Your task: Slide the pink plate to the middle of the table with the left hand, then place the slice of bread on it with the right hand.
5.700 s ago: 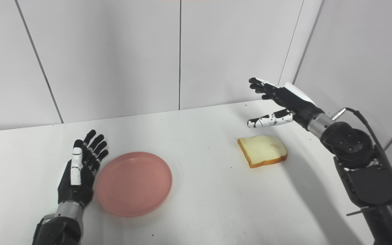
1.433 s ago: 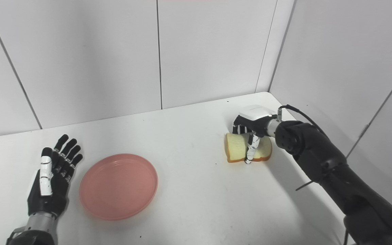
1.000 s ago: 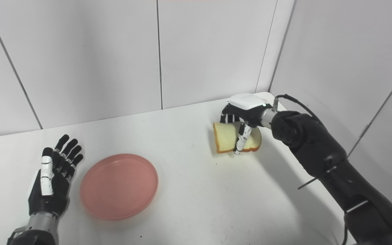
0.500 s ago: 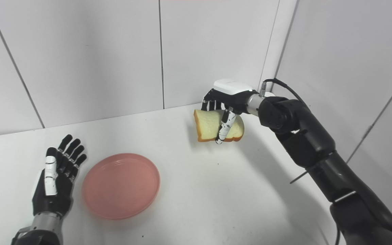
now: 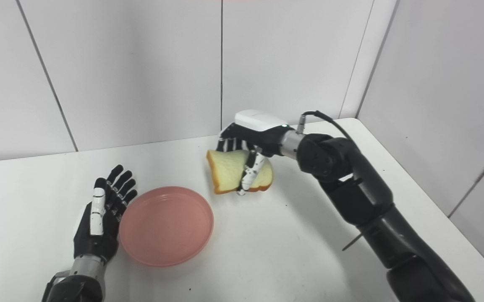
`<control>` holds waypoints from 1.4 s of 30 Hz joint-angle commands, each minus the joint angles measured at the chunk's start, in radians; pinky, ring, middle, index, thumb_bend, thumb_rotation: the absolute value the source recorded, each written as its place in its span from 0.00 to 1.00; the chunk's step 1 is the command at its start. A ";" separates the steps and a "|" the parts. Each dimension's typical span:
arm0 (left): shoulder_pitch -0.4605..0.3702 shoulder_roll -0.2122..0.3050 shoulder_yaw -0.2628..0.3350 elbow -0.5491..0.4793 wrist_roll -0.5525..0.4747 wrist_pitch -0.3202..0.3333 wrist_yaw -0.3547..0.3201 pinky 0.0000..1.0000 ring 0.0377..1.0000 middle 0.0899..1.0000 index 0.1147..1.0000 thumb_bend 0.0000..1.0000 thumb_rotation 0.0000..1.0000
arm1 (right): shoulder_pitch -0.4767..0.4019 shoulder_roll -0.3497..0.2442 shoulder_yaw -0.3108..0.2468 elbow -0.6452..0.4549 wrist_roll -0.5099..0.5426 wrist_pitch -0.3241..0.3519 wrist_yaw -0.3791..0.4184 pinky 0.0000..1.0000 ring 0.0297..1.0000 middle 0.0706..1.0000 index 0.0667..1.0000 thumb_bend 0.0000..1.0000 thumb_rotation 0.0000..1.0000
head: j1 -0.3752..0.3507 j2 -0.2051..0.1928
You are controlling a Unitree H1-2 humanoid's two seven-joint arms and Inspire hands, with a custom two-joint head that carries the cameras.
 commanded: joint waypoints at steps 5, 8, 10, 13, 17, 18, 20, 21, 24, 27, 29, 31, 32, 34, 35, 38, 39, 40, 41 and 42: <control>-0.019 -0.028 -0.009 -0.028 0.004 0.000 0.011 0.91 0.92 0.91 0.87 0.69 0.95 | -0.048 0.077 0.006 -0.036 0.028 -0.003 -0.014 0.36 0.41 0.41 0.48 0.53 0.00 | 0.041 0.012; -0.019 -0.033 -0.012 -0.032 0.009 0.002 0.015 0.91 0.92 0.91 0.87 0.70 0.95 | -0.049 0.113 0.024 -0.027 0.033 -0.026 -0.016 0.36 0.42 0.41 0.48 0.53 0.00 | 0.058 0.015; -0.020 -0.038 -0.015 -0.034 0.012 0.005 0.019 0.90 0.92 0.92 0.88 0.71 0.95 | -0.049 0.131 0.038 -0.029 0.026 -0.023 -0.017 0.36 0.41 0.41 0.48 0.53 0.00 | 0.077 0.017; -0.022 -0.046 -0.018 -0.035 0.018 0.005 0.028 0.90 0.92 0.92 0.87 0.70 0.96 | -0.049 0.154 0.062 -0.026 0.014 -0.015 -0.013 0.35 0.40 0.41 0.47 0.53 0.00 | 0.110 0.019; -0.027 -0.053 -0.021 -0.029 0.023 -0.003 0.036 0.91 0.92 0.93 0.88 0.69 0.97 | -0.054 0.172 0.095 -0.021 -0.016 -0.005 -0.005 0.33 0.39 0.41 0.48 0.53 0.00 | 0.140 0.019; -0.028 -0.054 -0.022 -0.028 0.023 -0.004 0.036 0.91 0.92 0.94 0.88 0.69 0.97 | -0.056 0.176 0.103 -0.017 -0.024 0.000 0.000 0.32 0.38 0.40 0.48 0.53 0.00 | 0.143 0.020; -0.030 -0.056 -0.023 -0.028 0.026 -0.006 0.039 0.91 0.92 0.94 0.89 0.69 0.98 | -0.059 0.183 0.117 -0.007 -0.033 0.000 0.005 0.31 0.37 0.39 0.48 0.53 0.00 | 0.157 0.020; -0.030 -0.058 -0.024 -0.029 0.028 -0.005 0.041 0.91 0.92 0.94 0.89 0.69 0.98 | -0.060 0.186 0.120 0.000 -0.034 -0.005 0.005 0.31 0.36 0.38 0.49 0.52 0.00 | 0.168 0.020; -0.031 -0.062 -0.024 -0.028 0.030 -0.008 0.046 0.90 0.92 0.94 0.89 0.70 0.97 | -0.061 0.194 0.129 0.028 -0.034 -0.020 0.004 0.28 0.34 0.37 0.49 0.52 0.00 | 0.178 0.022; -0.032 -0.064 -0.024 -0.030 0.030 -0.005 0.048 0.90 0.92 0.94 0.89 0.70 0.97 | -0.061 0.209 0.139 0.067 -0.044 -0.033 -0.011 0.30 0.36 0.38 0.48 0.52 0.00 | 0.182 0.024; -0.032 -0.064 -0.024 -0.032 0.030 -0.002 0.048 0.90 0.93 0.95 0.89 0.71 0.98 | -0.060 0.218 0.145 0.092 -0.054 -0.035 -0.022 0.31 0.37 0.39 0.48 0.53 0.00 | 0.183 0.024; -0.034 -0.063 -0.023 -0.032 0.032 -0.002 0.049 0.91 0.93 0.95 0.90 0.70 0.99 | -0.061 0.228 0.155 0.121 -0.074 -0.038 -0.036 0.31 0.36 0.39 0.48 0.53 0.00 | 0.183 0.024; -0.034 -0.063 -0.023 -0.032 0.034 -0.002 0.050 0.91 0.93 0.95 0.89 0.70 0.99 | -0.062 0.231 0.159 0.132 -0.081 -0.039 -0.041 0.31 0.37 0.39 0.48 0.53 0.00 | 0.183 0.024; -0.034 -0.062 -0.024 -0.034 0.037 0.000 0.053 0.92 0.93 0.95 0.89 0.69 0.99 | -0.064 0.236 0.165 0.156 -0.087 -0.045 -0.049 0.31 0.37 0.40 0.47 0.53 0.00 | 0.183 0.024; -0.033 -0.063 -0.024 -0.038 0.040 0.003 0.056 0.92 0.93 0.95 0.89 0.69 1.00 | -0.063 0.239 0.168 0.170 -0.090 -0.050 -0.054 0.31 0.37 0.40 0.47 0.53 0.00 | 0.181 0.025; -0.032 -0.062 -0.026 -0.039 0.046 0.001 0.062 0.92 0.93 0.94 0.89 0.68 1.00 | -0.063 0.239 0.177 0.199 -0.102 -0.065 -0.069 0.36 0.41 0.43 0.46 0.53 0.00 | 0.178 0.026; -0.033 -0.061 -0.027 -0.038 0.047 -0.001 0.063 0.92 0.93 0.94 0.89 0.68 1.00 | -0.064 0.238 0.179 0.207 -0.107 -0.070 -0.073 0.36 0.41 0.44 0.46 0.53 0.00 | 0.177 0.025; -0.034 -0.061 -0.026 -0.037 0.047 -0.003 0.064 0.92 0.93 0.94 0.89 0.68 1.00 | -0.065 0.237 0.181 0.216 -0.109 -0.075 -0.077 0.37 0.42 0.44 0.45 0.53 0.00 | 0.176 0.025; -0.035 -0.061 -0.026 -0.036 0.045 -0.004 0.063 0.92 0.93 0.94 0.89 0.68 1.00 | -0.066 0.237 0.182 0.223 -0.111 -0.076 -0.079 0.36 0.42 0.44 0.45 0.53 0.00 | 0.176 0.025; -0.036 -0.061 -0.025 -0.034 0.044 -0.006 0.062 0.93 0.93 0.94 0.89 0.68 0.99 | -0.067 0.237 0.184 0.230 -0.113 -0.077 -0.082 0.36 0.42 0.44 0.45 0.53 0.00 | 0.174 0.023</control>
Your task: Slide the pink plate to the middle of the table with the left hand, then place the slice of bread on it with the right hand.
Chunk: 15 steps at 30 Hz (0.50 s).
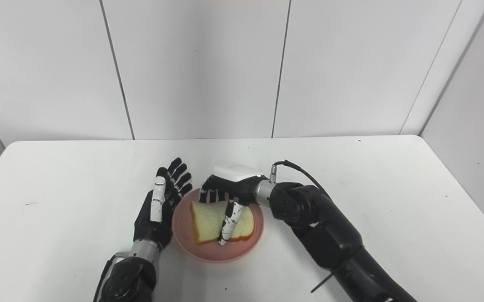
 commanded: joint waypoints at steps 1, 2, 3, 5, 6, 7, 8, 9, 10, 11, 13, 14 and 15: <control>-0.039 -0.012 -0.007 -0.021 0.004 -0.027 -0.004 0.93 0.93 0.94 0.89 0.68 0.99 | -0.052 -0.004 -0.001 0.004 -0.011 -0.035 -0.022 0.36 0.42 0.44 0.45 0.53 0.00 | -0.001 -0.001; -0.039 -0.012 -0.006 -0.021 0.002 -0.027 -0.006 0.93 0.93 0.94 0.89 0.68 0.99 | -0.052 -0.006 0.003 0.008 -0.018 -0.037 -0.026 0.36 0.42 0.44 0.46 0.53 0.00 | -0.002 -0.002; -0.039 -0.012 -0.006 -0.021 0.000 -0.027 -0.007 0.93 0.93 0.94 0.89 0.68 0.99 | -0.052 -0.007 0.006 0.010 -0.022 -0.039 -0.029 0.38 0.44 0.44 0.45 0.53 0.00 | -0.002 -0.002; -0.039 -0.012 -0.005 -0.021 -0.003 -0.027 -0.008 0.93 0.93 0.94 0.89 0.68 0.99 | -0.051 -0.010 0.013 0.013 -0.032 -0.047 -0.035 0.40 0.46 0.46 0.45 0.53 0.00 | -0.002 -0.002; -0.038 -0.013 -0.005 -0.024 -0.002 -0.026 -0.006 0.93 0.93 0.94 0.89 0.68 0.99 | -0.051 -0.016 0.020 0.009 -0.041 -0.064 -0.041 0.40 0.46 0.46 0.45 0.53 0.00 | -0.004 -0.001; -0.037 -0.014 -0.005 -0.025 -0.001 -0.026 -0.004 0.92 0.93 0.94 0.89 0.68 0.99 | -0.051 -0.021 0.025 0.006 -0.047 -0.077 -0.045 0.42 0.49 0.52 0.45 0.53 0.07 | -0.004 -0.001; -0.037 -0.013 -0.005 -0.026 0.003 -0.027 0.000 0.92 0.93 0.94 0.89 0.68 0.99 | -0.052 -0.027 0.031 -0.004 -0.060 -0.086 -0.050 0.43 0.50 0.55 0.46 0.52 0.11 | -0.005 0.000; -0.037 -0.013 -0.005 -0.025 0.006 -0.029 0.002 0.92 0.92 0.94 0.89 0.69 0.99 | -0.052 -0.031 0.034 -0.011 -0.069 -0.090 -0.053 0.47 0.55 0.60 0.57 0.72 0.24 | -0.005 0.000; -0.037 -0.012 -0.005 -0.025 0.009 -0.030 0.004 0.91 0.92 0.94 0.89 0.69 1.00 | -0.053 -0.033 0.037 -0.018 -0.075 -0.088 -0.052 0.48 0.56 0.62 0.60 0.79 0.29 | -0.006 0.000; -0.037 -0.012 -0.005 -0.025 0.010 -0.031 0.004 0.91 0.92 0.94 0.89 0.69 1.00 | -0.053 -0.035 0.039 -0.023 -0.079 -0.086 -0.051 0.50 0.58 0.64 0.63 0.83 0.33 | -0.006 0.000; -0.039 -0.013 0.001 -0.024 -0.008 -0.031 -0.007 0.91 0.92 0.93 0.89 0.69 0.99 | -0.053 -0.038 0.036 -0.041 -0.081 -0.081 -0.045 0.54 0.64 0.69 0.69 0.91 0.40 | -0.007 -0.001; -0.040 -0.014 0.003 -0.022 -0.015 -0.035 -0.012 0.91 0.92 0.93 0.89 0.69 0.98 | -0.053 -0.040 0.034 -0.049 -0.082 -0.079 -0.042 0.56 0.66 0.71 0.70 0.94 0.41 | -0.008 -0.001; -0.040 -0.014 0.005 -0.021 -0.020 -0.035 -0.015 0.91 0.92 0.93 0.88 0.68 0.98 | -0.054 -0.042 0.033 -0.058 -0.082 -0.077 -0.037 0.58 0.70 0.73 0.72 0.98 0.42 | -0.010 -0.002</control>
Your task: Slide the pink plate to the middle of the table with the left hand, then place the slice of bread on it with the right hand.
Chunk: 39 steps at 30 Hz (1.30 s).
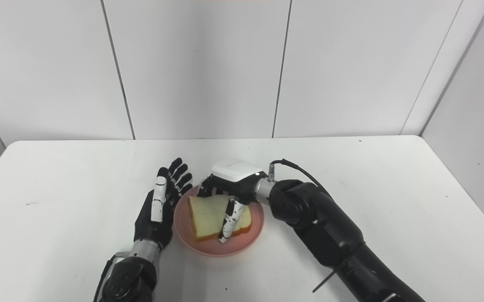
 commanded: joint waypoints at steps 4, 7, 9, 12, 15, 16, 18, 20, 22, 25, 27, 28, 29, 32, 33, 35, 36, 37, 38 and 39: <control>-0.042 -0.011 0.003 -0.021 -0.026 -0.036 -0.017 0.91 0.92 0.93 0.88 0.68 0.97 | -0.046 -0.022 -0.010 -0.068 -0.009 -0.017 0.025 0.63 0.74 0.76 0.74 1.00 0.45 | -0.006 0.000; -0.041 -0.008 0.005 -0.024 -0.024 -0.032 -0.010 0.91 0.92 0.93 0.88 0.69 0.98 | -0.046 -0.029 -0.014 -0.084 -0.011 -0.018 0.040 0.66 0.77 0.78 0.76 1.00 0.45 | -0.005 0.001; -0.043 -0.005 0.007 -0.023 -0.019 -0.035 -0.006 0.90 0.93 0.92 0.88 0.69 0.98 | -0.045 -0.038 -0.019 -0.096 -0.006 -0.025 0.046 0.66 0.77 0.79 0.78 1.00 0.44 | -0.007 0.001; -0.043 -0.001 0.008 -0.024 -0.016 -0.036 -0.005 0.89 0.93 0.92 0.88 0.70 0.98 | -0.044 -0.048 -0.025 -0.112 0.001 -0.024 0.057 0.66 0.77 0.79 0.79 1.00 0.42 | -0.008 0.001; -0.042 0.000 0.015 -0.026 -0.024 -0.034 -0.007 0.89 0.93 0.91 0.88 0.69 0.98 | -0.040 -0.057 -0.033 -0.129 0.008 -0.020 0.068 0.65 0.75 0.78 0.79 1.00 0.41 | -0.011 0.003; -0.043 0.000 0.018 -0.026 -0.028 -0.032 -0.008 0.90 0.93 0.92 0.88 0.69 0.97 | -0.038 -0.059 -0.035 -0.134 0.009 -0.017 0.073 0.65 0.76 0.79 0.80 1.00 0.42 | -0.010 0.002; -0.045 0.001 0.022 -0.023 -0.031 -0.034 -0.009 0.91 0.94 0.92 0.88 0.69 0.96 | -0.030 -0.062 -0.050 -0.142 0.025 -0.006 0.077 0.66 0.77 0.80 0.81 1.00 0.43 | -0.006 0.000; -0.046 0.002 0.026 -0.020 -0.031 -0.038 -0.008 0.91 0.93 0.91 0.88 0.69 0.96 | -0.011 -0.063 -0.074 -0.151 0.052 0.005 0.073 0.67 0.78 0.80 0.81 1.00 0.43 | -0.002 0.000; -0.047 0.004 0.030 -0.016 -0.032 -0.042 -0.007 0.92 0.93 0.91 0.88 0.68 0.96 | 0.011 -0.063 -0.104 -0.162 0.080 0.018 0.066 0.68 0.79 0.81 0.82 1.00 0.47 | 0.000 -0.002; -0.047 0.009 0.035 -0.013 -0.032 -0.046 -0.007 0.92 0.93 0.91 0.89 0.69 0.96 | 0.042 -0.057 -0.162 -0.179 0.156 0.068 0.077 0.71 0.81 0.82 0.82 1.00 0.49 | 0.003 -0.003; -0.047 0.011 0.039 -0.011 -0.034 -0.046 -0.009 0.92 0.93 0.91 0.89 0.69 0.96 | 0.061 -0.056 -0.203 -0.186 0.205 0.086 0.071 0.71 0.82 0.84 0.83 1.00 0.50 | 0.005 -0.004; -0.047 0.012 0.041 -0.010 -0.037 -0.047 -0.011 0.92 0.93 0.91 0.89 0.69 0.96 | 0.068 -0.055 -0.218 -0.188 0.221 0.088 0.066 0.71 0.82 0.84 0.83 1.00 0.49 | 0.005 -0.004; -0.046 0.013 0.043 -0.011 -0.038 -0.046 -0.010 0.92 0.93 0.90 0.89 0.70 0.95 | 0.084 -0.053 -0.244 -0.195 0.241 0.093 0.047 0.73 0.83 0.84 0.83 0.99 0.48 | 0.006 -0.005; -0.043 0.017 0.048 -0.015 -0.041 -0.045 -0.012 0.92 0.92 0.90 0.88 0.70 0.95 | 0.136 -0.040 -0.310 -0.194 0.286 0.068 -0.020 0.74 0.83 0.83 0.84 0.95 0.49 | 0.009 -0.004; -0.042 0.020 0.048 -0.015 -0.038 -0.046 -0.012 0.92 0.92 0.90 0.88 0.70 0.95 | 0.152 -0.035 -0.325 -0.188 0.296 0.051 -0.045 0.73 0.82 0.83 0.84 0.94 0.51 | 0.009 -0.003; -0.038 0.024 0.046 -0.018 -0.033 -0.047 -0.013 0.92 0.92 0.89 0.89 0.70 0.96 | 0.176 -0.029 -0.344 -0.176 0.308 0.025 -0.085 0.69 0.78 0.83 0.85 0.87 0.56 | 0.009 -0.003; -0.036 0.025 0.046 -0.019 -0.031 -0.048 -0.013 0.92 0.92 0.90 0.89 0.70 0.96 | 0.188 -0.024 -0.352 -0.170 0.314 0.020 -0.105 0.67 0.76 0.83 0.86 0.84 0.59 | 0.009 -0.003; -0.033 0.026 0.045 -0.019 -0.029 -0.048 -0.012 0.92 0.92 0.89 0.88 0.70 0.96 | 0.199 -0.018 -0.360 -0.166 0.320 0.017 -0.124 0.66 0.76 0.84 0.87 0.81 0.62 | 0.009 -0.003; -0.032 0.027 0.045 -0.019 -0.029 -0.048 -0.011 0.92 0.91 0.89 0.88 0.70 0.96 | 0.206 -0.014 -0.365 -0.164 0.325 0.017 -0.136 0.65 0.76 0.84 0.87 0.79 0.65 | 0.009 -0.003; -0.029 0.028 0.045 -0.021 -0.028 -0.047 -0.011 0.92 0.91 0.89 0.88 0.70 0.96 | 0.219 -0.004 -0.375 -0.163 0.336 0.016 -0.156 0.64 0.75 0.84 0.88 0.79 0.65 | 0.010 -0.001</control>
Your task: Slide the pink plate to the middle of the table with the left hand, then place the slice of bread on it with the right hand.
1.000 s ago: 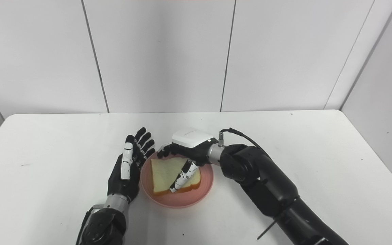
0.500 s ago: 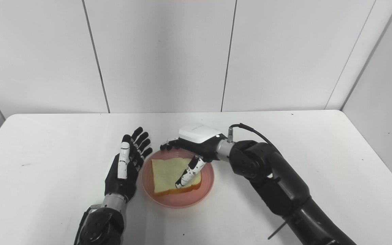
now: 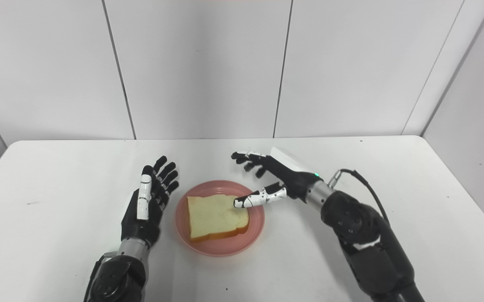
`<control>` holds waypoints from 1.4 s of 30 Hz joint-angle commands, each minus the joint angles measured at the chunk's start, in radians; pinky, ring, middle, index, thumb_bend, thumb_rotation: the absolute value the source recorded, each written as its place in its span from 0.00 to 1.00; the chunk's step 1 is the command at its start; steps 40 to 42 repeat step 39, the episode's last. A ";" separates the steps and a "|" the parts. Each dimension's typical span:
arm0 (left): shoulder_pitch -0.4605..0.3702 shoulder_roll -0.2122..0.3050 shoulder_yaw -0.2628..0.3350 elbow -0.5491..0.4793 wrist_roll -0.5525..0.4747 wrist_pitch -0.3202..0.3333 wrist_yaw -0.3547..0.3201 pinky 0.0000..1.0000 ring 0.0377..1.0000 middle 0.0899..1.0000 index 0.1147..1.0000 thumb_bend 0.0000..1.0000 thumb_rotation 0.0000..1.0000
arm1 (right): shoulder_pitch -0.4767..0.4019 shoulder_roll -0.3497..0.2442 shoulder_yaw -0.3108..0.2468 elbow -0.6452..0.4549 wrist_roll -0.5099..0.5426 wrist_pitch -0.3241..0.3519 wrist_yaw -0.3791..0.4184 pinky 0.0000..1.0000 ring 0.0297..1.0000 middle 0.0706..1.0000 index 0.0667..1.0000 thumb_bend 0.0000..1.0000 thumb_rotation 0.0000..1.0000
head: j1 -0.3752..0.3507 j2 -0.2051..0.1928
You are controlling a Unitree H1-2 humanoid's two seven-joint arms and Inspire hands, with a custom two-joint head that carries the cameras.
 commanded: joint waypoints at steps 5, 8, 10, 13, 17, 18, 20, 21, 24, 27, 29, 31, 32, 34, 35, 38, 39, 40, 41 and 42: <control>-0.011 0.005 -0.006 -0.039 -0.004 -0.026 -0.015 0.92 0.91 0.89 0.88 0.71 0.95 | 0.035 0.063 -0.069 -0.036 0.085 -0.022 -0.114 0.74 0.85 0.88 0.92 0.70 0.75 | 0.005 0.001; -0.001 0.005 -0.009 -0.052 -0.006 -0.021 -0.018 0.91 0.91 0.90 0.87 0.69 0.93 | 0.057 0.077 -0.079 -0.043 0.125 -0.006 -0.114 0.83 0.93 0.95 0.98 0.66 0.93 | 0.005 0.001; 0.007 0.007 -0.012 -0.061 -0.008 -0.017 -0.025 0.91 0.92 0.90 0.88 0.68 0.93 | 0.069 0.086 -0.085 -0.049 0.145 0.008 -0.117 0.87 0.95 0.97 1.00 0.65 0.97 | 0.005 0.001; 0.018 0.008 -0.015 -0.076 -0.009 -0.007 -0.031 0.91 0.92 0.91 0.89 0.67 0.95 | 0.094 0.116 -0.108 -0.055 0.212 0.011 -0.123 0.87 0.97 0.99 1.00 0.61 0.98 | 0.004 0.000; 0.029 0.009 -0.014 -0.098 -0.011 0.007 -0.037 0.92 0.93 0.92 0.89 0.66 0.96 | 0.121 0.157 -0.134 -0.024 0.282 -0.045 -0.147 0.91 0.99 1.00 1.00 0.59 0.98 | -0.002 0.001; 0.031 0.010 -0.013 -0.101 -0.012 0.009 -0.038 0.92 0.93 0.92 0.89 0.66 0.96 | 0.126 0.166 -0.142 -0.010 0.294 -0.066 -0.156 0.94 1.00 1.00 1.00 0.60 0.99 | -0.002 0.001; 0.033 0.011 -0.012 -0.104 -0.013 0.013 -0.041 0.92 0.93 0.92 0.89 0.66 0.95 | 0.133 0.177 -0.151 0.002 0.303 -0.085 -0.175 0.97 1.00 1.00 1.00 0.64 1.00 | -0.004 0.001; 0.033 0.012 -0.011 -0.103 -0.014 0.013 -0.043 0.92 0.93 0.92 0.89 0.66 0.95 | 0.141 0.195 -0.165 0.001 0.320 -0.082 -0.192 0.98 1.00 1.00 1.00 0.65 0.99 | -0.005 0.002; 0.034 0.013 -0.011 -0.104 -0.018 0.016 -0.045 0.92 0.93 0.92 0.89 0.66 0.95 | 0.159 0.241 -0.192 0.004 0.367 -0.098 -0.229 1.00 1.00 1.00 1.00 0.67 0.97 | -0.006 0.002; 0.035 0.015 -0.012 -0.105 -0.020 0.017 -0.048 0.93 0.93 0.92 0.89 0.66 0.95 | 0.169 0.268 -0.197 0.024 0.353 -0.147 -0.274 1.00 1.00 1.00 1.00 0.70 1.00 | -0.008 0.003; 0.035 0.017 -0.012 -0.104 -0.022 0.017 -0.051 0.93 0.93 0.92 0.90 0.66 0.95 | 0.175 0.283 -0.195 0.037 0.345 -0.173 -0.298 1.00 1.00 1.00 1.00 0.72 1.00 | -0.008 0.003; 0.036 0.018 -0.013 -0.105 -0.022 0.017 -0.051 0.93 0.94 0.92 0.90 0.66 0.95 | 0.181 0.296 -0.192 0.049 0.348 -0.187 -0.311 1.00 1.00 1.00 1.00 0.72 1.00 | -0.008 0.003; 0.037 0.019 -0.014 -0.105 -0.022 0.015 -0.052 0.93 0.94 0.92 0.90 0.66 0.95 | 0.185 0.302 -0.192 0.051 0.353 -0.185 -0.315 1.00 1.00 1.00 1.00 0.72 1.00 | -0.007 0.003; 0.037 0.021 -0.015 -0.104 -0.024 0.015 -0.054 0.93 0.94 0.93 0.90 0.66 0.95 | 0.191 0.312 -0.194 0.058 0.358 -0.192 -0.323 1.00 1.00 1.00 1.00 0.70 1.00 | -0.008 0.003; 0.037 0.022 -0.015 -0.105 -0.026 0.015 -0.056 0.94 0.94 0.93 0.90 0.66 0.95 | 0.193 0.316 -0.196 0.062 0.360 -0.199 -0.327 1.00 1.00 1.00 1.00 0.68 1.00 | -0.009 0.003; 0.038 0.028 -0.017 -0.106 -0.026 0.015 -0.061 0.96 0.95 0.94 0.90 0.66 0.96 | 0.200 0.335 -0.202 0.065 0.373 -0.206 -0.347 1.00 1.00 1.00 1.00 0.65 1.00 | -0.006 0.005; 0.038 0.029 -0.018 -0.106 -0.025 0.014 -0.062 0.97 0.96 0.94 0.91 0.66 0.96 | 0.202 0.340 -0.203 0.064 0.378 -0.204 -0.353 1.00 1.00 1.00 1.00 0.64 1.00 | -0.006 0.005; 0.038 0.029 -0.018 -0.106 -0.025 0.014 -0.062 0.97 0.96 0.94 0.91 0.66 0.96 | 0.202 0.340 -0.203 0.064 0.378 -0.204 -0.353 1.00 1.00 1.00 1.00 0.64 1.00 | -0.006 0.005; 0.038 0.029 -0.018 -0.106 -0.025 0.014 -0.062 0.97 0.96 0.94 0.91 0.66 0.96 | 0.202 0.340 -0.203 0.064 0.378 -0.204 -0.353 1.00 1.00 1.00 1.00 0.64 1.00 | -0.006 0.005; 0.038 0.029 -0.018 -0.106 -0.025 0.014 -0.062 0.97 0.96 0.94 0.91 0.66 0.96 | 0.202 0.340 -0.203 0.064 0.378 -0.204 -0.353 1.00 1.00 1.00 1.00 0.64 1.00 | -0.006 0.005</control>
